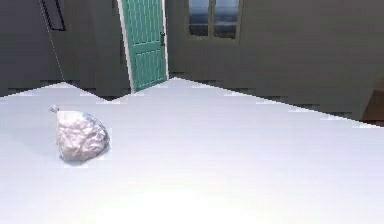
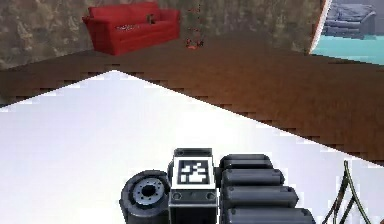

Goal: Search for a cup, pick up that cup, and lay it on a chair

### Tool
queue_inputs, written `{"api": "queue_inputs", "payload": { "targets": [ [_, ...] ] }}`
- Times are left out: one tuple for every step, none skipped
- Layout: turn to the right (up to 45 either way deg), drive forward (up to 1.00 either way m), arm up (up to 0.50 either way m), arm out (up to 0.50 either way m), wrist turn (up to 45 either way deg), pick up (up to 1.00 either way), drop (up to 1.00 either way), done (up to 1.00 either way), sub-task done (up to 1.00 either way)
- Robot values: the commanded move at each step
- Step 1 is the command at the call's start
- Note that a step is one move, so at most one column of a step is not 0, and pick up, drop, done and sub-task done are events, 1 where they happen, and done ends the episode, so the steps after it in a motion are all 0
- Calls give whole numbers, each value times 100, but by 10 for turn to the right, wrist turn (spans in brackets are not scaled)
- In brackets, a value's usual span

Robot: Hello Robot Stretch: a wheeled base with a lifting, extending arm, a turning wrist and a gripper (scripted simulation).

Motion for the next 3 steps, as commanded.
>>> {"api": "queue_inputs", "payload": {
  "targets": [
    [0, 5, 0, 0, 0, 0, 0, 0, 0],
    [-450, 0, 0, 0, 0, 0, 0, 0, 0],
    [-330, 0, 0, 0, 0, 0, 0, 0, 0]
  ]
}}
